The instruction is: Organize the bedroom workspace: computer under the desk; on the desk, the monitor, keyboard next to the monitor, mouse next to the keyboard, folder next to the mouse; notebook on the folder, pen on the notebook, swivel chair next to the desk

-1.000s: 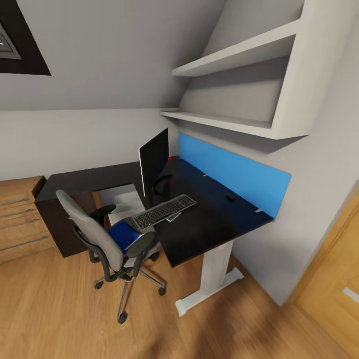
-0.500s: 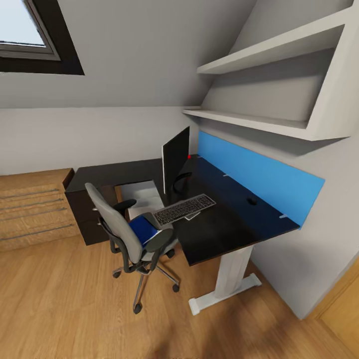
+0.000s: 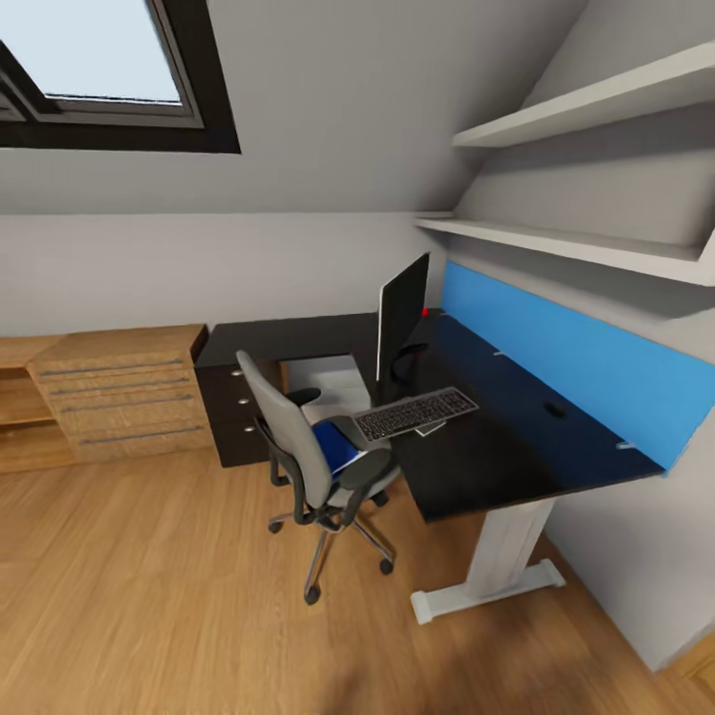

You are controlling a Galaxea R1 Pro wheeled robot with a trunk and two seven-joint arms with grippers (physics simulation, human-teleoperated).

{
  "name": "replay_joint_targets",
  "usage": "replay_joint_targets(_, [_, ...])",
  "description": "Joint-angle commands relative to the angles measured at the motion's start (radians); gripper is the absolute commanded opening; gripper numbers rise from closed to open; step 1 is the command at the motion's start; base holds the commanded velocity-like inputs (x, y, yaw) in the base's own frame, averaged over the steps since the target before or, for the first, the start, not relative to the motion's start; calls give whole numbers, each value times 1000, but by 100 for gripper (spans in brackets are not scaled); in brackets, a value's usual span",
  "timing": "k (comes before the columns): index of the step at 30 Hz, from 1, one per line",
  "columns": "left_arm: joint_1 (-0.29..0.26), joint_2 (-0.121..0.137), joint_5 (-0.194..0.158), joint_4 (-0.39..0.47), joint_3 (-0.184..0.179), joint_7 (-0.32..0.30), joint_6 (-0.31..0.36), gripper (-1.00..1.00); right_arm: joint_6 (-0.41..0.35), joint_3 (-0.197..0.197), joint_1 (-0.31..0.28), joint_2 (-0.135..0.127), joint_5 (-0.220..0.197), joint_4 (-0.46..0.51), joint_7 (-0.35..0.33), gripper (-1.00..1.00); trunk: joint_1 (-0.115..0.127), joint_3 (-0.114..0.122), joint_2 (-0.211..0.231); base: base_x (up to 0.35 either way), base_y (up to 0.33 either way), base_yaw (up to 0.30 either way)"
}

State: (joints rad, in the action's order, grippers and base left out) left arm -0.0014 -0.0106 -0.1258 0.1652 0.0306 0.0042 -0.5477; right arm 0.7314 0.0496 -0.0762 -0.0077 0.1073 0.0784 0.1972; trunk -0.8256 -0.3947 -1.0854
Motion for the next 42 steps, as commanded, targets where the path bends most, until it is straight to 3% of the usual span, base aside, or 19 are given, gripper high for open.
replay_joint_targets(1, [0,-1,-1,0,2,0,-2,100,2,5,-1,0,11,0,5,100,0,-1,-1,-3,2,284])
replay_joint_targets(24, [0,-6,-6,2,7,5,-37,100,2,4,-1,0,11,-1,5,100,0,-1,-1,0,0,289])
replay_joint_targets(32, [0,-7,-53,2,13,6,-31,100,0,4,-1,-1,11,-2,5,100,-31,-26,-57,0,0,290])
replay_joint_targets(42, [0,-6,-57,2,14,27,-24,100,0,5,-1,-2,11,-1,5,100,-69,-57,-127,0,0,170])
